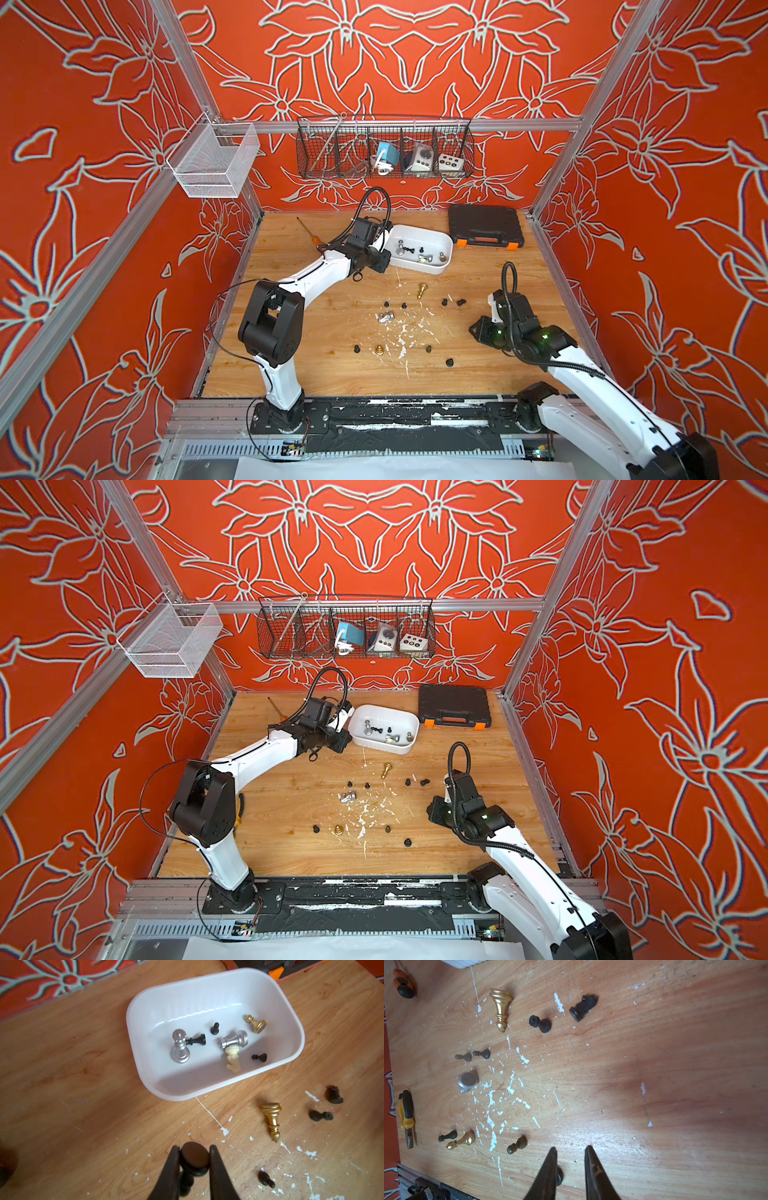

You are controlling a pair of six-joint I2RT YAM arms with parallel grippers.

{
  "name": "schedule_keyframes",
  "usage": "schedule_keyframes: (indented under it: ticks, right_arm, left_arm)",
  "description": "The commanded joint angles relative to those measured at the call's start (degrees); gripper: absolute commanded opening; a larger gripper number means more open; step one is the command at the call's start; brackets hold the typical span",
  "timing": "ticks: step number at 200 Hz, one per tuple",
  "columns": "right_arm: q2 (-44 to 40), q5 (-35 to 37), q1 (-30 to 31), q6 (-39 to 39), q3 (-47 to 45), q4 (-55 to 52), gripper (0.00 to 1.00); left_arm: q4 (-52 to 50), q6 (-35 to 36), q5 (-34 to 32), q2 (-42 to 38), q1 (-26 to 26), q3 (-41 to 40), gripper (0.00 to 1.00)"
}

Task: Put the chess pieces into the storage box
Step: Pick up the chess piece at the center of the board, then place the chess piece in the storage box.

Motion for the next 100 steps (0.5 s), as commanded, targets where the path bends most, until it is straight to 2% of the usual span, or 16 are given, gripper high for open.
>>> schedule_keyframes:
  ticks: [1, 100]
  right_arm:
    - [0.18, -0.03, -0.27, 0.17, -0.57, 0.15, 0.26]
    - [1.08, 0.07, -0.25, -0.8, 0.84, -1.58, 0.26]
  left_arm:
    - [0.17, -0.9, 0.07, 0.5, -0.02, 4.12, 0.17]
    - [0.28, -3.51, 0.13, 14.23, 0.06, 19.8, 0.18]
